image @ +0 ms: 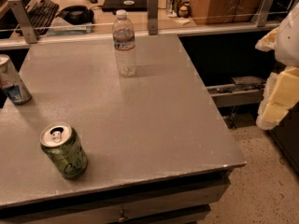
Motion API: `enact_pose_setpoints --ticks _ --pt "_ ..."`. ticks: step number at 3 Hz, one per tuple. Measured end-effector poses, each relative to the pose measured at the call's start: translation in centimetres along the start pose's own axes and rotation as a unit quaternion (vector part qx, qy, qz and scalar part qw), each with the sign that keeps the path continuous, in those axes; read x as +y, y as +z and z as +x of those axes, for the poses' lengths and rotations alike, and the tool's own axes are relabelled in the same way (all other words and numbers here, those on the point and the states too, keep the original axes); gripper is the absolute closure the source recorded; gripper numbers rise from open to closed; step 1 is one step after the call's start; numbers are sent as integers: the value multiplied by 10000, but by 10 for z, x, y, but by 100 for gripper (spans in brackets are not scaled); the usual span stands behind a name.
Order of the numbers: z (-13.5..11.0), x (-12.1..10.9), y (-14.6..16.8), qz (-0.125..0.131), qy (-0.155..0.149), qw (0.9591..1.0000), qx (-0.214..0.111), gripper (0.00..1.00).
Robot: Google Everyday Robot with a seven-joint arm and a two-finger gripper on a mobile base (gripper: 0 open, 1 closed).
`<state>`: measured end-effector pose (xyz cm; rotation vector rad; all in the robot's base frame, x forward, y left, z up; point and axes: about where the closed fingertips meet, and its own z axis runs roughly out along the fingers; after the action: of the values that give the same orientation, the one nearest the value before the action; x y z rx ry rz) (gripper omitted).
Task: Pick water bottle
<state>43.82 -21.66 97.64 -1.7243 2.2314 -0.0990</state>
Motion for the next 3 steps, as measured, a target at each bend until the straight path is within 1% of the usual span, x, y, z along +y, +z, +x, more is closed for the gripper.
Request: enact_pose_setpoints --ticks 1,2,3 --pt "0 0 0 1 0 10000 0 0" --pt "-24 -16 14 -22 -16 9988 -486 0" --pt "-77 -50 41 -88 -6 9906 -1368 0"
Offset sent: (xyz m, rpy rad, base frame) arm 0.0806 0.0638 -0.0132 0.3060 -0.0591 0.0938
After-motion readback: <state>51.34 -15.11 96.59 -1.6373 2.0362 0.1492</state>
